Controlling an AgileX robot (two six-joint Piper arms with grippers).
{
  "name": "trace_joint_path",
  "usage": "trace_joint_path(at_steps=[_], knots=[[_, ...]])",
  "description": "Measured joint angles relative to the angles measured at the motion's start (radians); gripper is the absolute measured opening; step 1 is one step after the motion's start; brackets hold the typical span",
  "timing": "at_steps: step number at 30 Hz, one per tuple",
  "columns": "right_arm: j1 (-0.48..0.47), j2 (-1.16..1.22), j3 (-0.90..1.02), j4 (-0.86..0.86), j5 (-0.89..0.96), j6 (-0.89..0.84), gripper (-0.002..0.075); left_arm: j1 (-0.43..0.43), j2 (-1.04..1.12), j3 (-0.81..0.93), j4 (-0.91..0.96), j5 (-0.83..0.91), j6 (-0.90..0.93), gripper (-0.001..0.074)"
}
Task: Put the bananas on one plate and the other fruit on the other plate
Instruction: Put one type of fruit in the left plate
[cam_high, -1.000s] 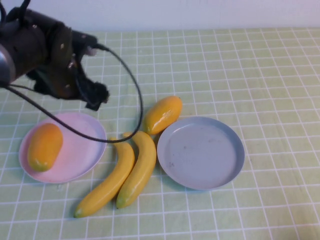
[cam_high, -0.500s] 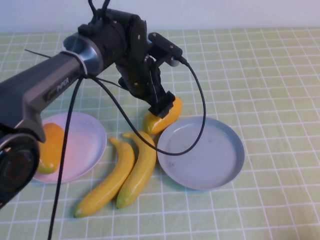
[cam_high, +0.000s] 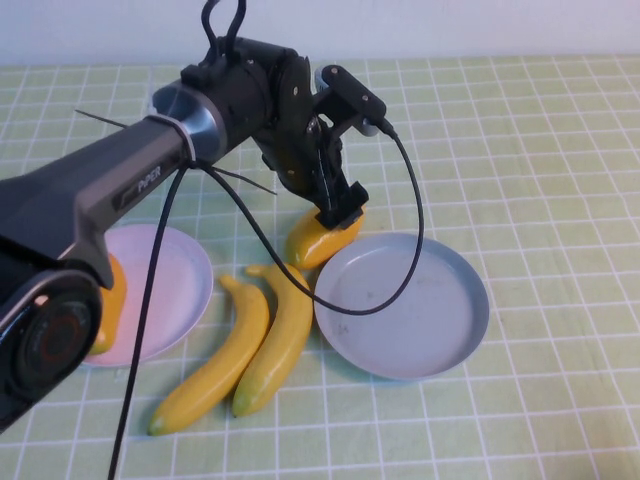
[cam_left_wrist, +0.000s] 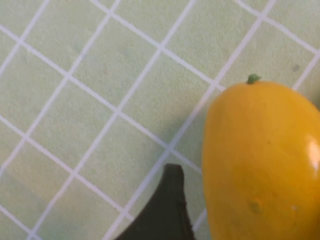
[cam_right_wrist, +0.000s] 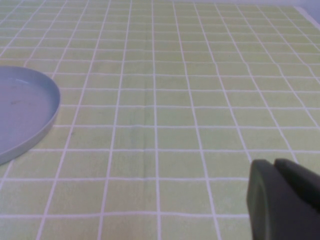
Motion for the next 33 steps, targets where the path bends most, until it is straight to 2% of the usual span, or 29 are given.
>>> trace_joint_path(at_steps=[10, 13, 15, 22, 28, 33], knots=[[0.000, 0.000, 0.000, 0.000, 0.000, 0.000, -0.0016, 0.000, 0.065, 0.000, 0.013, -0.017, 0.002, 0.0651], [0.000, 0.000, 0.000, 0.000, 0.000, 0.000, -0.0016, 0.000, 0.070, 0.000, 0.013, -0.019, 0.002, 0.0610], [0.000, 0.000, 0.000, 0.000, 0.000, 0.000, -0.0017, 0.000, 0.070, 0.000, 0.013, -0.019, -0.002, 0.0545], [0.000, 0.000, 0.000, 0.000, 0.000, 0.000, -0.0017, 0.000, 0.045, 0.000, 0.042, 0.023, -0.033, 0.0546], [0.000, 0.000, 0.000, 0.000, 0.000, 0.000, -0.0017, 0.010, -0.109, 0.000, 0.109, 0.127, -0.295, 0.0546], [0.000, 0.000, 0.000, 0.000, 0.000, 0.000, -0.0017, 0.075, -0.178, 0.026, 0.133, 0.274, -0.468, 0.0546]])
